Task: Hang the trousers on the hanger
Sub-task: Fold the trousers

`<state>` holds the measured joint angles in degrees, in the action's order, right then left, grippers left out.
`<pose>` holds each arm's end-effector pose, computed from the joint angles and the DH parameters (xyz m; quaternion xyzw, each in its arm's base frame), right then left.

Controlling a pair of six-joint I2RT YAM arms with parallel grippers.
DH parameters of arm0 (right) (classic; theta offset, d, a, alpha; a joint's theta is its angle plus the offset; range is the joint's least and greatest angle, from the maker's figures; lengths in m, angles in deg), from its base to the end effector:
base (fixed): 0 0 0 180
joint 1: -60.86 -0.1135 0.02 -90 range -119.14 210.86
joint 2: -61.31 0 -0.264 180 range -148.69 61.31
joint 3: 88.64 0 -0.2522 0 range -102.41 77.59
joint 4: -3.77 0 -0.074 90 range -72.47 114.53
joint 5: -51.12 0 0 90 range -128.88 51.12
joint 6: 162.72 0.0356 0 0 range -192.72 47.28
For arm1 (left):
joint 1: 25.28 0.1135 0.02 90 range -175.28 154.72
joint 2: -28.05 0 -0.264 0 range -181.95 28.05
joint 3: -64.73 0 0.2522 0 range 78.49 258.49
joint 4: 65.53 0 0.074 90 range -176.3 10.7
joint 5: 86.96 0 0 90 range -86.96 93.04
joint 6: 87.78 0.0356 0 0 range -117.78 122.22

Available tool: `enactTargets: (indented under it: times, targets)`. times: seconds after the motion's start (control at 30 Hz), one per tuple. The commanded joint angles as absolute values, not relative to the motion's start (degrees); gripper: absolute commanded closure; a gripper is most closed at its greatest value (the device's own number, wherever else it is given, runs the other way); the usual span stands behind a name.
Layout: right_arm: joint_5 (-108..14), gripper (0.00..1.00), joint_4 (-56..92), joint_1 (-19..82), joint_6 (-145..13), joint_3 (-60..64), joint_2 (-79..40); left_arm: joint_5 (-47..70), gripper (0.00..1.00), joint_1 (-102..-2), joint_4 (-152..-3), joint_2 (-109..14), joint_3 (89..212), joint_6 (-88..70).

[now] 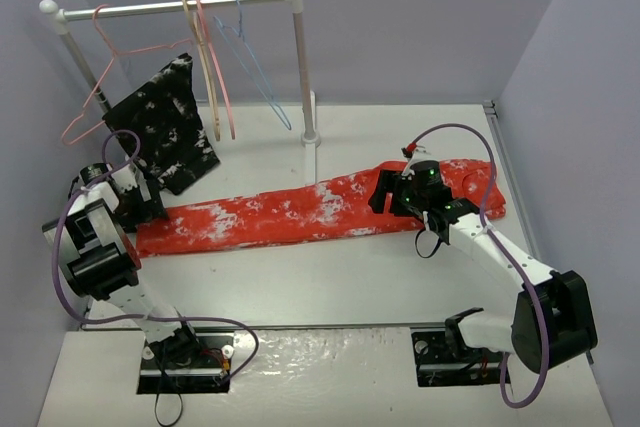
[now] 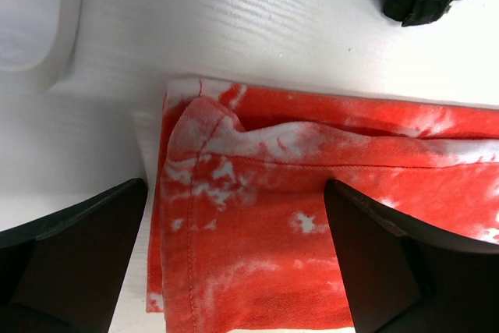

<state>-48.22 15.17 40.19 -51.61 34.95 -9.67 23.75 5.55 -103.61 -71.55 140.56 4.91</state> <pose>0.2563 0.1029 0.2519 -0.0399 0.8453 0.2529 0.4690 0.3031 0.1662 0.1775 -0.1896 0.9362 -0.0980 0.2793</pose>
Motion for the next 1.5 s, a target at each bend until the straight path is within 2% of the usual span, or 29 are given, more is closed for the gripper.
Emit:
enactTargets:
  times: [0.0, 0.07, 0.17, 0.27, 0.3, 0.33, 0.43, 0.5, 0.73, 0.87, 1.0, 1.13, 1.4, 1.47]
  targets:
    - [-49.1, 0.25, 12.7, 39.9, -52.0, 34.6, -8.0, 27.6, 0.03, 5.4, -108.5, -74.7, 142.0, 7.2]
    - [-48.8, 0.25, 12.7, 39.9, -52.0, 34.4, -8.0, 27.3, 0.03, 5.3, -110.0, -76.0, 143.2, 7.7]
    - [-48.6, 0.25, 12.6, 39.9, -51.7, 34.2, -8.3, 27.6, 0.09, 5.2, -111.7, -77.8, 144.0, 7.7]
    - [-48.5, 0.25, 12.4, 40.0, -51.4, 33.7, -8.5, 29.5, 0.28, 5.0, -112.7, -78.6, 144.2, 8.4]
    - [-48.5, 0.25, 12.4, 40.0, -51.4, 33.6, -8.5, 29.8, 0.39, 4.9, -112.7, -78.5, 144.1, 8.4]
    - [-48.2, 0.25, 12.2, 40.0, -51.4, 33.6, -8.4, 30.4, 0.57, 4.7, -112.5, -77.7, 143.6, 8.4]
    - [-47.9, 0.25, 12.0, 40.1, -51.4, 33.5, -8.6, 31.1, 0.85, 4.3, -110.9, -74.7, 141.1, 7.8]
    - [-47.8, 0.25, 11.9, 40.1, -51.3, 33.5, -8.8, 30.9, 0.97, 4.1, -109.4, -72.3, 139.2, 6.6]
    - [-48.7, 0.25, 12.1, 40.3, -49.8, 32.0, -8.9, 27.0, 1.00, 3.8, -108.7, -57.9, 137.3, -3.7]
    - [-49.0, 0.25, 13.2, 40.3, -49.2, 30.0, -9.1, 20.3, 1.00, 3.8, -114.6, -50.1, 140.9, -12.2]
    - [-48.0, 0.25, 16.0, 40.3, -50.1, 26.5, -10.0, 14.8, 1.00, 3.9, -126.5, -48.4, 152.7, -16.9]
    - [-45.9, 0.25, 21.6, 40.3, -51.3, 22.1, -10.5, 3.5, 1.00, 3.8, -134.4, -47.6, 164.7, -17.8]
    - [-45.8, 0.25, 25.6, 40.2, -48.9, 17.8, -9.3, -11.6, 1.00, 3.9, -140.9, -46.9, 182.5, -17.5]
    - [-45.4, 0.25, 26.5, 40.3, -49.0, 17.4, -8.5, -10.7, 1.00, 3.5, -142.2, -46.7, 185.8, -18.2]
